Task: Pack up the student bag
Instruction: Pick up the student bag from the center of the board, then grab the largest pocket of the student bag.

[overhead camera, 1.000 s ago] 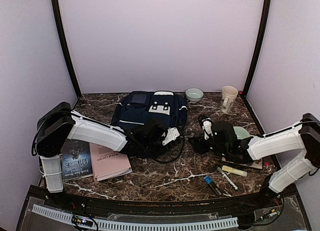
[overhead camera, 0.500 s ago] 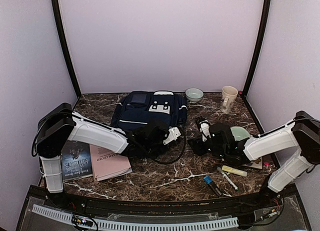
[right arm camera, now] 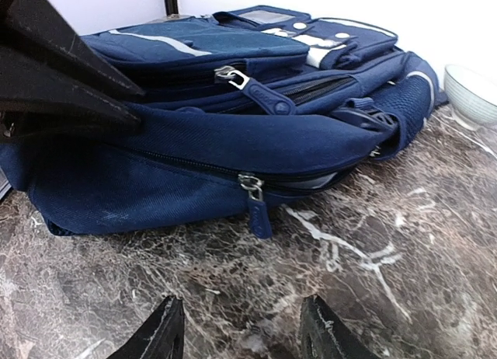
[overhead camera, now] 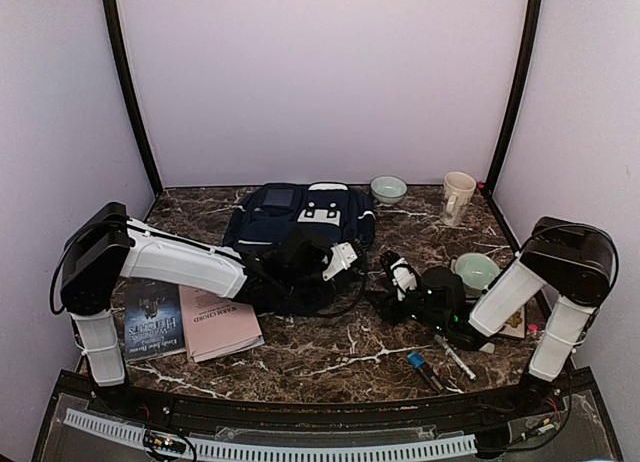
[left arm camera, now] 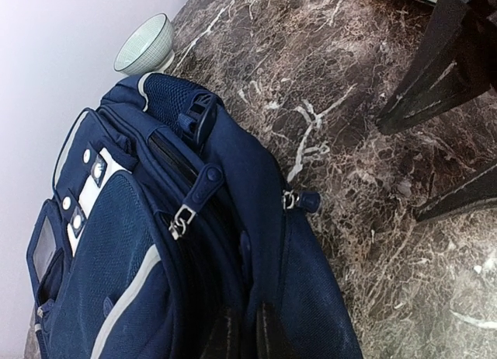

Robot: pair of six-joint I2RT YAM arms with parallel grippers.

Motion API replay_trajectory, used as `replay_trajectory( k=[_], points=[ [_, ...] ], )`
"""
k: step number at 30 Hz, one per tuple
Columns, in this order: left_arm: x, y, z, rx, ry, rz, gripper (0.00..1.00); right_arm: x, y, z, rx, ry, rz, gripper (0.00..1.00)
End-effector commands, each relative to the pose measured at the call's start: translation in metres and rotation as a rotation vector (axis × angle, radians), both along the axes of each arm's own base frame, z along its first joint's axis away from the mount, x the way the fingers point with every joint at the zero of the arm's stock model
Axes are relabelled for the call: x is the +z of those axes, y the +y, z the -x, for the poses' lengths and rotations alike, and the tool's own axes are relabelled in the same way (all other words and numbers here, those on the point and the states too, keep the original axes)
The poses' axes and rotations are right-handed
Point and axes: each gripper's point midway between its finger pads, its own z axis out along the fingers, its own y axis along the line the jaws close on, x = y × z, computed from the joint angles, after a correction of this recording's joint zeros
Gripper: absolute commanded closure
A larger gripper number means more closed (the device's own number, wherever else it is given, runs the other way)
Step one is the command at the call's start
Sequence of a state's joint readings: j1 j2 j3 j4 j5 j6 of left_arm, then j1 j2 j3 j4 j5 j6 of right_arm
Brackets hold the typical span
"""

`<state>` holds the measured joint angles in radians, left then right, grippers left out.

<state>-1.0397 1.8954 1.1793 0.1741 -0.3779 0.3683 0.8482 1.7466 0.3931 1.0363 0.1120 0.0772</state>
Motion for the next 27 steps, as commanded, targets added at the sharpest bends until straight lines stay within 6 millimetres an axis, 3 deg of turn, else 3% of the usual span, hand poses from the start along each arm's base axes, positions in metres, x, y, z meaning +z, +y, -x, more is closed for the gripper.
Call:
replay_trajectory(
  k=[1, 10, 19, 27],
  points=[
    [0.042, -0.010, 0.008, -0.029, 0.020, 0.109, 1.00, 0.031, 0.021, -0.007, 0.067, -0.136, -0.110, 0.49],
    [0.041, -0.018, 0.017, -0.078, 0.068, 0.128, 1.00, 0.013, 0.027, -0.014, 0.074, -0.160, -0.068, 0.49],
    [0.059, -0.017, 0.022, -0.087, 0.066, 0.188, 1.00, 0.006, 0.022, -0.036, 0.043, -0.121, -0.098, 0.51],
    [0.067, -0.020, 0.028, -0.100, 0.092, 0.243, 1.00, 0.001, 0.031, -0.045, 0.071, -0.089, -0.112, 0.56]
  ],
)
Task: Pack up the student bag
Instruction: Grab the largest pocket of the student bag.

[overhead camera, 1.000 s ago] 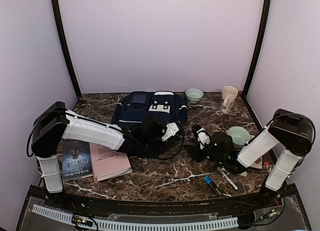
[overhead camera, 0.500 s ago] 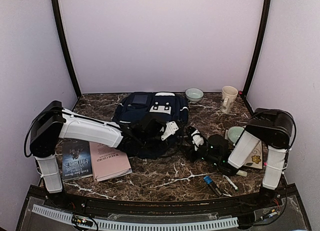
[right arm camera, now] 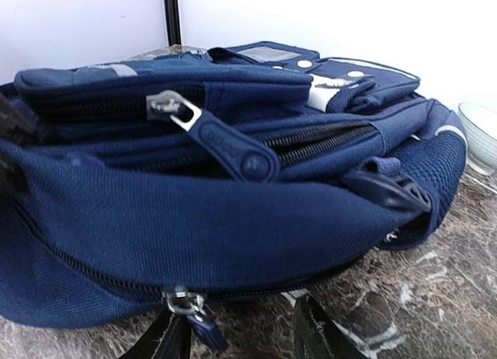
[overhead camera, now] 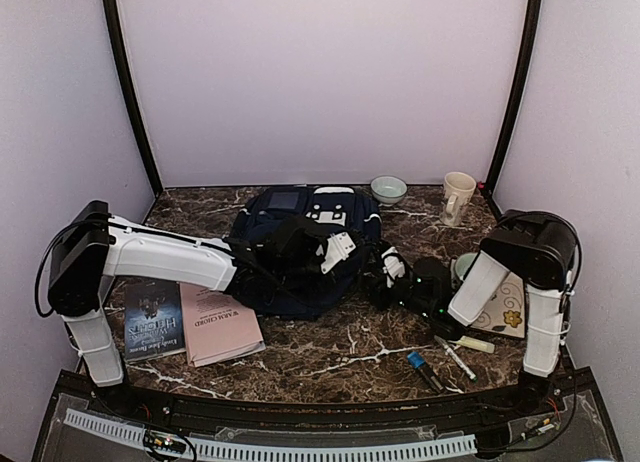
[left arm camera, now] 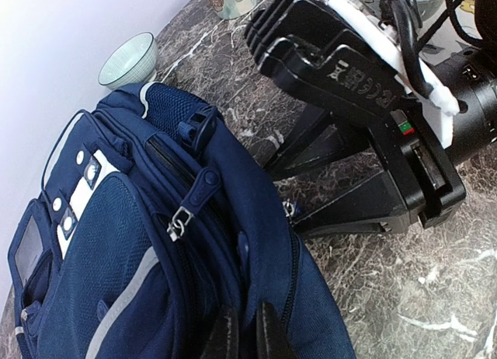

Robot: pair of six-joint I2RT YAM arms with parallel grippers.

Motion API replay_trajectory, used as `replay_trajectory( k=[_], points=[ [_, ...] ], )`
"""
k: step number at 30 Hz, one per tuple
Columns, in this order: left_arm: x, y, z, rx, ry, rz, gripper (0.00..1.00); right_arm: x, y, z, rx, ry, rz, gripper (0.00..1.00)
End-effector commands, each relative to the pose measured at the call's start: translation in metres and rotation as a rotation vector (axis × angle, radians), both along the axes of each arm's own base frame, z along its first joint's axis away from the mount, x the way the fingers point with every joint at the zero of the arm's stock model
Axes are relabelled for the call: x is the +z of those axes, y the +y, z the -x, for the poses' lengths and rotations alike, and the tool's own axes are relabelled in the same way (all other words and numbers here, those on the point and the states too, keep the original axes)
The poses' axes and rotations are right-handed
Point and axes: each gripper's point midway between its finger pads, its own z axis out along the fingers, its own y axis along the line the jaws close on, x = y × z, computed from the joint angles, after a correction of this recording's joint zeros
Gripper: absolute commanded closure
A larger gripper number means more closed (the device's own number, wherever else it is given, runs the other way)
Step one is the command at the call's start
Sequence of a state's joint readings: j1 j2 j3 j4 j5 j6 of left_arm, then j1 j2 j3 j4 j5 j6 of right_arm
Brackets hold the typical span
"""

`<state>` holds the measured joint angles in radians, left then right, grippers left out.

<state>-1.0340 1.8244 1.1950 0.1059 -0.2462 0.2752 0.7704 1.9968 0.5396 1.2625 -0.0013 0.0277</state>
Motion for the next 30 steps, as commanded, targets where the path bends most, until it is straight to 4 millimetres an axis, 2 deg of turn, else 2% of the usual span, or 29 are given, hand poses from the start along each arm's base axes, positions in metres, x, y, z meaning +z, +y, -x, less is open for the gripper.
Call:
replay_trajectory(
  k=[1, 5, 9, 12, 20, 26, 30],
  points=[
    [0.043, -0.011, 0.011, -0.045, -0.012, 0.133, 1.00, 0.004, 0.007, -0.001, 0.035, 0.003, -0.043, 0.57],
    [0.045, -0.011, 0.010, -0.040, -0.018, 0.138, 1.00, 0.010, 0.009, 0.007, 0.089, -0.005, -0.083, 0.67],
    [0.048, -0.010, 0.009, -0.029, -0.027, 0.144, 1.00, 0.006, 0.010, 0.007, 0.099, 0.008, -0.081, 0.91],
    [0.049, -0.009, 0.009, -0.026, -0.025, 0.149, 1.00, 0.004, 0.008, 0.006, 0.090, 0.020, -0.082, 0.99],
    [0.039, -0.002, -0.004, 0.046, -0.047, 0.112, 1.00, 0.013, 0.004, 0.014, 0.097, 0.059, -0.095, 1.00],
    [0.024, -0.004, -0.014, 0.082, -0.031, 0.107, 1.00, 0.015, 0.008, 0.031, 0.140, 0.196, -0.083, 1.00],
    [0.019, -0.005, -0.018, 0.097, -0.020, 0.110, 1.00, 0.013, 0.015, 0.049, 0.187, 0.285, -0.047, 1.00]
  ],
)
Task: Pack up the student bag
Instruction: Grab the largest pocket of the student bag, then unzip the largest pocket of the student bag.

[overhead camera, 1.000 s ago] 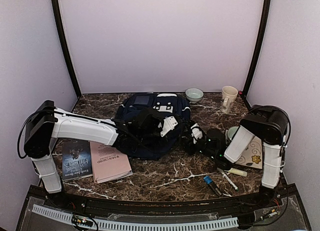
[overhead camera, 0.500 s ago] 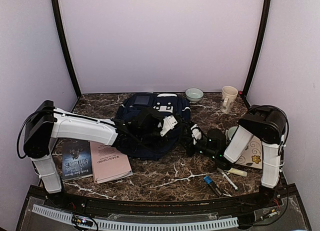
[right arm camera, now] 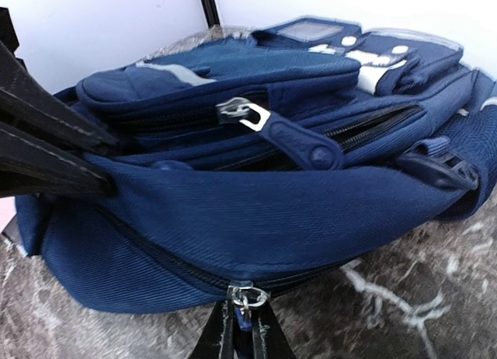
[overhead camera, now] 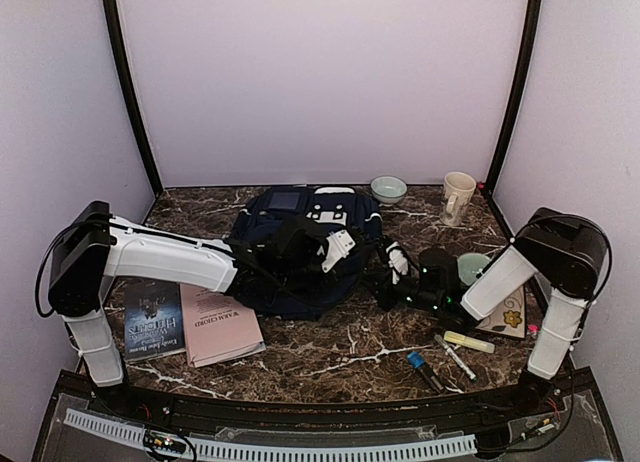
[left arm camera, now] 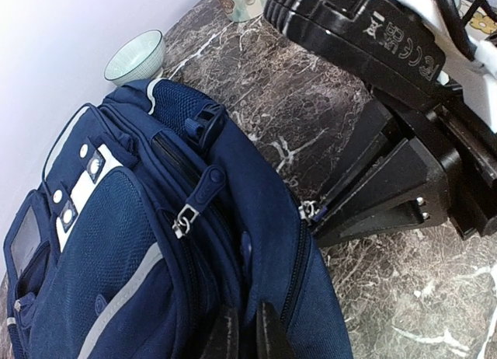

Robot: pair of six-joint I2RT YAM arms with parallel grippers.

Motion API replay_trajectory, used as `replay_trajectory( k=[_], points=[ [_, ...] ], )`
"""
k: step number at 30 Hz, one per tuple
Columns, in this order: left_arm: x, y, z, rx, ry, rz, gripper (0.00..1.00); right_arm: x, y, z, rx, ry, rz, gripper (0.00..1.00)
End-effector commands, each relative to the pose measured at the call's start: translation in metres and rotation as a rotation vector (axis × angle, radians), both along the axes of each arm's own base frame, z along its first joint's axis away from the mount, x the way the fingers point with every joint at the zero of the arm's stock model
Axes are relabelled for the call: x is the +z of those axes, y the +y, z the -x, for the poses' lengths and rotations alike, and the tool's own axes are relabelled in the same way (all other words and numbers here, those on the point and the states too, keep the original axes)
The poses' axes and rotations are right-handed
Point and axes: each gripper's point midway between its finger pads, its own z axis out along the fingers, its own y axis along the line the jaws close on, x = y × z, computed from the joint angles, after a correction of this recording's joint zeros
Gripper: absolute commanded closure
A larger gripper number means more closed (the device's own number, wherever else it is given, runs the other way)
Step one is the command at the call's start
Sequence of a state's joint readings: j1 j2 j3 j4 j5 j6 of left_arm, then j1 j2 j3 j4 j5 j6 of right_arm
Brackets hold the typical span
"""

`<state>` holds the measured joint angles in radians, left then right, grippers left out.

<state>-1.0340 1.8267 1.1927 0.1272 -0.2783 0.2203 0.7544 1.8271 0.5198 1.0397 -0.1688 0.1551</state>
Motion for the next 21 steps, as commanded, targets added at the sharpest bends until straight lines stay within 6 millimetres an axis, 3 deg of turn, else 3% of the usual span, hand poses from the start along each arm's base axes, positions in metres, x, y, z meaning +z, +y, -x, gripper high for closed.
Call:
replay_trajectory(
  k=[1, 8, 11, 16, 21],
  points=[
    [0.016, -0.007, -0.013, 0.043, -0.025, 0.074, 1.00, 0.001, 0.012, 0.031, 0.101, 0.124, 0.008, 1.00],
    [0.021, -0.016, -0.012, 0.039, 0.038, 0.140, 1.00, 0.026, 0.045, 0.087, 0.302, 0.175, -0.059, 1.00],
    [0.024, -0.021, -0.011, 0.037, 0.078, 0.164, 1.00, 0.034, 0.050, 0.099, 0.346, 0.181, -0.088, 1.00],
    [0.024, -0.029, -0.012, 0.032, 0.111, 0.173, 1.00, 0.041, 0.049, 0.103, 0.350, 0.188, -0.103, 1.00],
    [0.029, -0.030, -0.004, 0.016, 0.150, 0.195, 1.00, 0.026, 0.037, 0.087, 0.220, 0.219, -0.042, 1.00]
  ],
)
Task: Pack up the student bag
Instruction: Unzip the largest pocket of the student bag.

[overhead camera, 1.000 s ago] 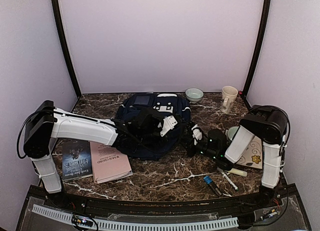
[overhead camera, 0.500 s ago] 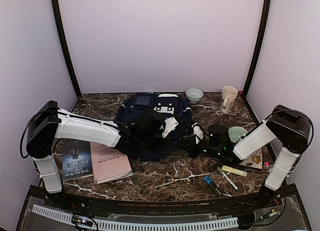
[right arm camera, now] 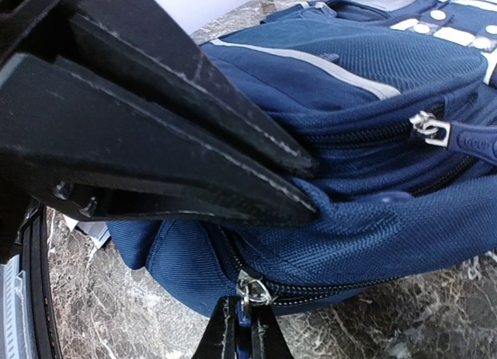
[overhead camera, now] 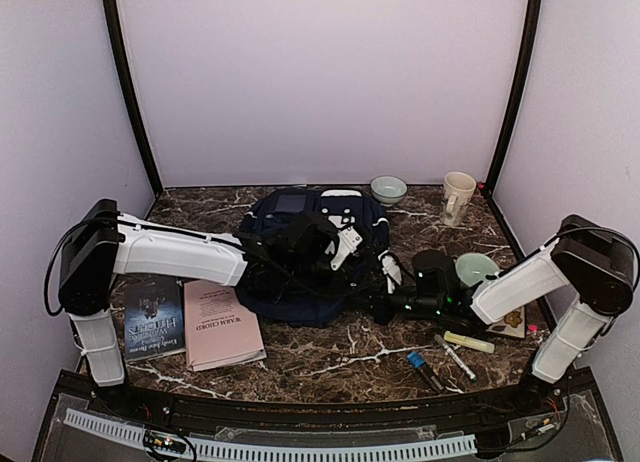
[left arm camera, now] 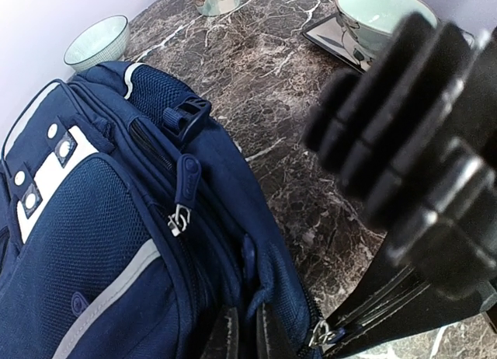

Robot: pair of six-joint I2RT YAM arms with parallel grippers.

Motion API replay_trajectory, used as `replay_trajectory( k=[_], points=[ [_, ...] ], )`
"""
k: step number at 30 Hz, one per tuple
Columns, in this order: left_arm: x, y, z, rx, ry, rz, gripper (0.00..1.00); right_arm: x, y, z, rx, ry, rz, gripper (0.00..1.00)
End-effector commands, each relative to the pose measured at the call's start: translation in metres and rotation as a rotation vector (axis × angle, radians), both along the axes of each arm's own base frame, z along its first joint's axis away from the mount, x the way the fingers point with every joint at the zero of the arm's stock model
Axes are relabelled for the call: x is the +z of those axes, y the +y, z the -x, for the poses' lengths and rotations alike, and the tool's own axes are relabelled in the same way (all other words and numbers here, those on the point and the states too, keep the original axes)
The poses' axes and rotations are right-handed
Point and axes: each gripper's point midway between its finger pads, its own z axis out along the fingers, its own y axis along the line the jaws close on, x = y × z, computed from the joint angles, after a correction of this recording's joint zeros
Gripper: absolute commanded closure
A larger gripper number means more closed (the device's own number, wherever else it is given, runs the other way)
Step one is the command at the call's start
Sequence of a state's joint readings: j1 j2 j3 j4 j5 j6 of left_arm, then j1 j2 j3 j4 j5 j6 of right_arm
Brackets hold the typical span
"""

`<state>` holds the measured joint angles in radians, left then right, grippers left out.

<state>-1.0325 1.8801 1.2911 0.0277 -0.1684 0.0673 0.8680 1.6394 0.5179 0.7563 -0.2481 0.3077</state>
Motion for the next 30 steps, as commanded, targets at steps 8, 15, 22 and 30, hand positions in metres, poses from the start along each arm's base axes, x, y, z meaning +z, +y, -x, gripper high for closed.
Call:
replay_trajectory(
  k=[8, 15, 22, 30],
  points=[
    [0.053, 0.005, 0.010, -0.059, -0.003, 0.065, 0.02, 0.014, -0.005, -0.002, -0.091, 0.015, 0.037, 1.00],
    [0.050, 0.076, 0.022, -0.010, -0.110, -0.125, 0.02, 0.016, -0.018, -0.014, -0.163, 0.013, 0.059, 1.00],
    [0.014, 0.095, 0.036, -0.060, -0.073, -0.245, 0.12, 0.021, -0.022, -0.020, -0.177, 0.012, 0.052, 1.00],
    [-0.008, 0.083, 0.039, -0.119, -0.035, -0.270, 0.17, 0.021, -0.031, -0.021, -0.197, 0.008, 0.058, 1.00]
  ],
)
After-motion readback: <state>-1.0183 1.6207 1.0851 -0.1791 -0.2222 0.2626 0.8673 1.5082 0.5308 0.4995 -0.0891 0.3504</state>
